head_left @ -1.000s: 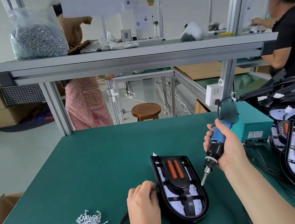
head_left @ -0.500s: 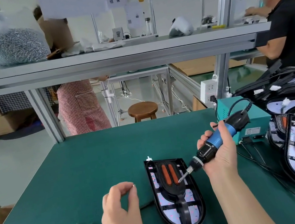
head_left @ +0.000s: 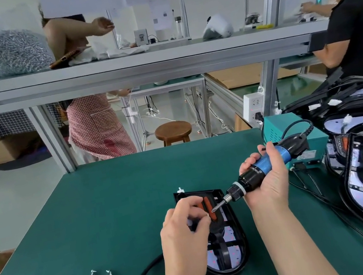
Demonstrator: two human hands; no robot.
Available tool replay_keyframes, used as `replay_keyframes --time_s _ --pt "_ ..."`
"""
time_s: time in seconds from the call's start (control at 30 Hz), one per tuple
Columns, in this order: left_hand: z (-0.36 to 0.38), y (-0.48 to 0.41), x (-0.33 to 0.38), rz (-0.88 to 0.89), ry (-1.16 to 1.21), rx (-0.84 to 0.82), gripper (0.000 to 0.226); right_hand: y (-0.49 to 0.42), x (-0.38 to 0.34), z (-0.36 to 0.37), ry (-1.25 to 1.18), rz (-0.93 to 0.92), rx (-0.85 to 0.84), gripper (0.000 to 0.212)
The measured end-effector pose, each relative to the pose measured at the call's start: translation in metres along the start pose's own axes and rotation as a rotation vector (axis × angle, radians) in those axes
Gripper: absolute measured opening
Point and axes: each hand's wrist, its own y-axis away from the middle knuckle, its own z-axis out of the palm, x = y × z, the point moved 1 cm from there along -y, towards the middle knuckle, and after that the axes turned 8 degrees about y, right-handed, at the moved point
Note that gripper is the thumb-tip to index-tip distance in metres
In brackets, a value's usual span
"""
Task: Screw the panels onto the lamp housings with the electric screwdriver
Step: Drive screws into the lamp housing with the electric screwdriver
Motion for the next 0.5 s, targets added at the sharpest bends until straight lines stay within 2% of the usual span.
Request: replay_keyframes --time_s 0.5 --pt "0.0052 0.0029 -0.0059 -0.036 0.012 0.011 0.044 0.0061 0.0073 0.0027 0.093 -0.018 -0.006 0.029"
